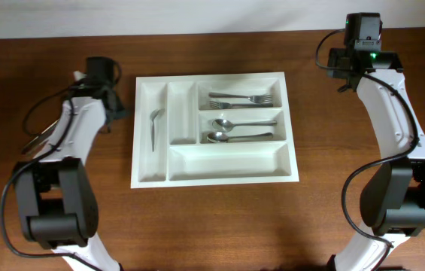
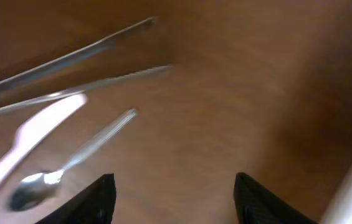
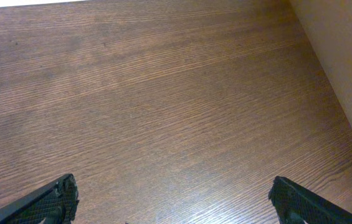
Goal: Pack container
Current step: 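Carry the spoon into the tray's left compartment and release it, then move the left gripper back left and grasp the teaspoon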
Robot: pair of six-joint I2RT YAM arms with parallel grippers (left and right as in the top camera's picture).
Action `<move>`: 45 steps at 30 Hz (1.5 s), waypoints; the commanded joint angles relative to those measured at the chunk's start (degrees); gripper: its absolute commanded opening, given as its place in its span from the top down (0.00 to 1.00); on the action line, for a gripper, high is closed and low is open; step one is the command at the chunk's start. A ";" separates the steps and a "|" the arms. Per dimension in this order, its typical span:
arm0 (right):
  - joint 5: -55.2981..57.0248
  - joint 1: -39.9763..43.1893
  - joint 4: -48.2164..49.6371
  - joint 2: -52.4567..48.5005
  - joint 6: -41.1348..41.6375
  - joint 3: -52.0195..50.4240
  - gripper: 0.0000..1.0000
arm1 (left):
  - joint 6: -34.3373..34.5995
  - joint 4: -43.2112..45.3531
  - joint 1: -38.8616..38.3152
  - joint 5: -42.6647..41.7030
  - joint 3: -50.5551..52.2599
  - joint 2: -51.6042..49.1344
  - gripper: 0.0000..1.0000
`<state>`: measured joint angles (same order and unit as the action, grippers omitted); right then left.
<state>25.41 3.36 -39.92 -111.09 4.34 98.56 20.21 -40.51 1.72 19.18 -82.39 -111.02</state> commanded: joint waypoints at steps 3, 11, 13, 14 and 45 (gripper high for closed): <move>0.24 0.48 0.02 0.31 0.46 0.33 0.01 | -4.37 -10.40 2.95 0.46 -0.87 1.70 0.35; 0.24 0.48 0.02 0.31 0.48 0.33 0.01 | -1.79 -18.75 7.72 1.09 -0.85 1.88 0.36; 0.24 0.48 0.02 0.31 0.46 0.33 0.01 | -1.62 -19.26 9.07 0.04 -0.85 1.88 0.36; 0.24 0.48 0.02 0.31 0.46 0.33 0.01 | -1.62 -19.43 9.75 -0.72 -0.81 1.88 0.37; 0.24 0.48 0.02 0.31 0.46 0.33 0.01 | 4.61 6.60 23.93 -22.45 21.70 16.63 0.39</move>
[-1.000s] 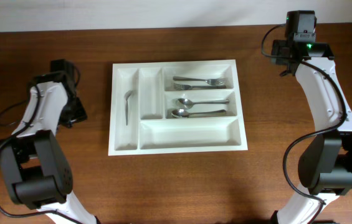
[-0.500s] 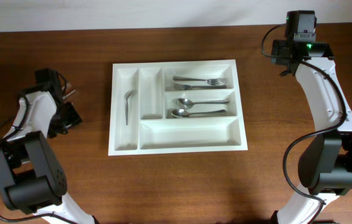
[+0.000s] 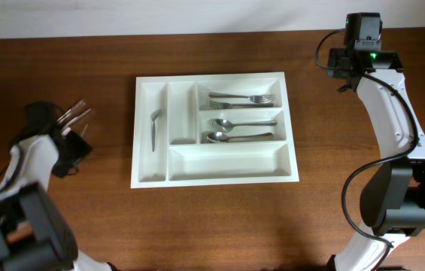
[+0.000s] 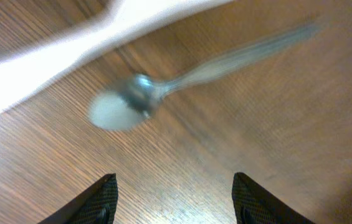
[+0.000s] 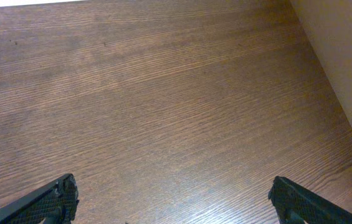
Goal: Pack container
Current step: 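Move the left gripper back left and grasp the teaspoon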
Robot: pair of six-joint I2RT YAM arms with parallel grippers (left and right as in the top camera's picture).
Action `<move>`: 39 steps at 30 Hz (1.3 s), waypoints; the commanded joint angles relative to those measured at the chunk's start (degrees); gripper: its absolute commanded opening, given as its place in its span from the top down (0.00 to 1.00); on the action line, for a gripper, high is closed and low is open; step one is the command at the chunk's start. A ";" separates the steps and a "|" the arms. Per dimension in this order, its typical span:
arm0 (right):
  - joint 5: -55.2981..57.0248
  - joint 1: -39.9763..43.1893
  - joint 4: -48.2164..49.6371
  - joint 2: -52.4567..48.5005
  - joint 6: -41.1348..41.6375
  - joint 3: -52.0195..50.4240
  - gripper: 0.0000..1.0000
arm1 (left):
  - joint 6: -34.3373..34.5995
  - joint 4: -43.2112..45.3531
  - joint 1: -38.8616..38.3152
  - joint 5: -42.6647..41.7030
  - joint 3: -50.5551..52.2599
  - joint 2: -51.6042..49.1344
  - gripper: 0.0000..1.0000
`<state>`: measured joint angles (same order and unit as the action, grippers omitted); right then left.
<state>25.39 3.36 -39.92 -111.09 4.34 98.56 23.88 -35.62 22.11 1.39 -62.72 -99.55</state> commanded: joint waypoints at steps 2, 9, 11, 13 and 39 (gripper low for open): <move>0.26 0.48 0.02 0.31 0.48 0.33 0.01 | 0.94 3.67 6.58 -8.00 3.50 6.99 0.39; 0.26 0.48 0.02 0.31 0.46 0.33 0.01 | 2.47 9.20 10.78 -13.00 9.64 7.10 0.40; 0.26 0.48 0.02 0.31 0.46 0.33 0.01 | 2.71 11.37 10.80 -14.08 11.23 7.10 0.40; 0.26 0.48 0.02 0.31 0.46 0.33 0.01 | 2.97 12.94 10.80 -14.10 12.50 7.10 0.40; 0.26 0.48 0.02 0.31 0.46 0.33 0.01 | 3.98 21.84 10.80 -14.08 13.64 2.10 0.42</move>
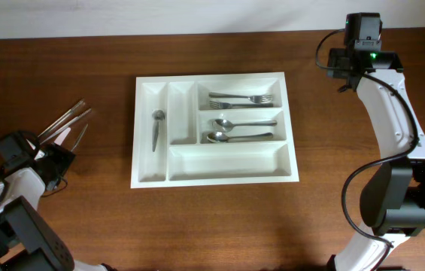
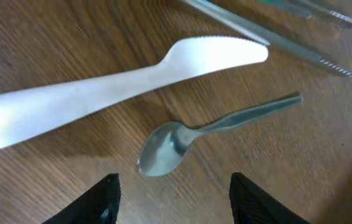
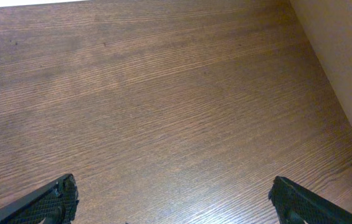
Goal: Pack container
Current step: 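Move the left gripper back left and grasp the teaspoon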
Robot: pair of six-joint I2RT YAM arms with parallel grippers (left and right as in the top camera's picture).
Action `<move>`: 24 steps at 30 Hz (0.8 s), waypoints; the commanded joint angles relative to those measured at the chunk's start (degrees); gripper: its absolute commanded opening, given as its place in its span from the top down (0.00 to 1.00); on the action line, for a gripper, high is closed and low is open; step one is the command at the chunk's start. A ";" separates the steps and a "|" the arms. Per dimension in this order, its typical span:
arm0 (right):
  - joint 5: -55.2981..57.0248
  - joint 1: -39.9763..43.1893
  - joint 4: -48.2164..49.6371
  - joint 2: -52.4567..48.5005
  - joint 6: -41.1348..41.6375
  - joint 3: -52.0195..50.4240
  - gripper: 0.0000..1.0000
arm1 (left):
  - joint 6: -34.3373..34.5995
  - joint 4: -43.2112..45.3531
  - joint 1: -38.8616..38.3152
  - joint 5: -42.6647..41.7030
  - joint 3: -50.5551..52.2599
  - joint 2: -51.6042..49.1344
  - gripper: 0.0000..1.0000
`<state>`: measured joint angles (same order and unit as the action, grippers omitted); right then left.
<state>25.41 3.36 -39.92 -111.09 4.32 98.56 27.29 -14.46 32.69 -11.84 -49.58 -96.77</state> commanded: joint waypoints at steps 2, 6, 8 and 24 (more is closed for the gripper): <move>0.24 0.48 0.02 0.31 0.48 0.33 0.01 | 0.57 1.86 0.22 -0.87 0.50 -0.74 0.42; 0.24 0.48 0.02 0.31 0.48 0.33 0.01 | 1.05 2.49 0.22 -0.85 0.50 -0.79 0.42; 0.24 0.48 0.02 0.31 0.48 0.33 0.01 | 1.20 2.69 0.22 -0.85 0.50 -1.01 0.43; 0.24 0.48 0.02 0.31 0.48 0.33 0.01 | 2.08 5.92 0.09 -2.36 0.50 -5.66 0.50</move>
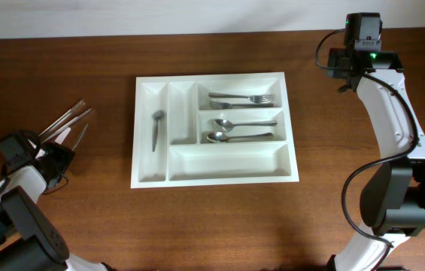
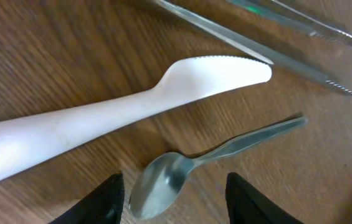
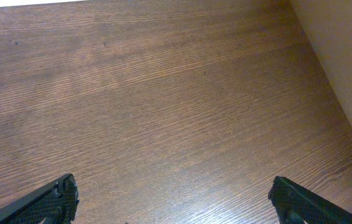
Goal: Pack container
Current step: 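Move the left gripper back left and grasp the teaspoon, then carry the teaspoon into the tray's left compartment and release it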
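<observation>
A white cutlery tray lies mid-table, with two forks, two spoons and one small spoon in its compartments. At the table's left lie a small metal spoon, a white plastic knife and metal tongs. My left gripper is open low over that spoon, its bowl between the fingers. My right gripper is open over bare wood at the far right.
The tongs and knife lie fanned out just beyond the left gripper, close to the table's left edge. The wall borders the table at the back, by the right arm.
My left gripper has shifted slightly forward, so the spoon's bowl now lies between its open fingers. The right arm and the tray's contents are unchanged.
My left gripper was open by the tray's left side, with a small spoon lying in the leftmost compartment. Then it was over the loose cutlery at the table's left. It later hung low over the spoon there, and now brackets its bowl.
</observation>
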Robot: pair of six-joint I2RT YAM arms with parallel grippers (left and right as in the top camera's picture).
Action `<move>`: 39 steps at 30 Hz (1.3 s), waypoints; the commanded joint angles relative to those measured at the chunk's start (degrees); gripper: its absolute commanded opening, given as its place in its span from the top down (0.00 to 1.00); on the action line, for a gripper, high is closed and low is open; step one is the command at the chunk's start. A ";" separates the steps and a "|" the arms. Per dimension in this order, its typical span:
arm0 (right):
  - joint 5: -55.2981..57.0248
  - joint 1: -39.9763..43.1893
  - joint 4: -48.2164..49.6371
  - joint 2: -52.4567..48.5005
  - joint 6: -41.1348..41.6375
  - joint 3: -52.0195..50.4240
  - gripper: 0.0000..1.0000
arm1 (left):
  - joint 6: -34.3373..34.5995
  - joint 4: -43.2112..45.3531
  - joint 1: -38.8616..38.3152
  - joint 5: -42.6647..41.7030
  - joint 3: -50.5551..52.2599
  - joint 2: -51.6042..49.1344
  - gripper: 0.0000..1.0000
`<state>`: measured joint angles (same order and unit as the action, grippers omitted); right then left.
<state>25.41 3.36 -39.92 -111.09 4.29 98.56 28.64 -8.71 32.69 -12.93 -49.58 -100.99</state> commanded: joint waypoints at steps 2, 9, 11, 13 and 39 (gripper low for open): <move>0.24 0.48 0.02 0.31 0.50 0.33 0.01 | 1.38 0.15 0.09 -1.29 0.50 -1.44 0.60; 0.24 0.48 0.02 0.31 0.50 0.33 0.01 | 1.55 -0.13 0.11 -1.27 0.50 -1.44 0.83; 0.24 0.48 0.02 0.31 0.52 0.33 0.01 | 1.55 -0.24 0.11 -1.27 0.50 -1.44 0.93; 0.24 0.48 0.02 0.31 0.50 0.33 0.01 | 1.55 -0.26 0.11 -1.25 0.50 -1.44 0.98; 0.24 0.48 0.02 0.31 0.50 0.33 0.01 | 1.77 5.25 -3.37 -11.52 -0.02 11.39 0.98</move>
<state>25.41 3.36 -39.92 -111.09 4.29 98.56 30.28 -3.75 29.76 -25.06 -49.58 -93.58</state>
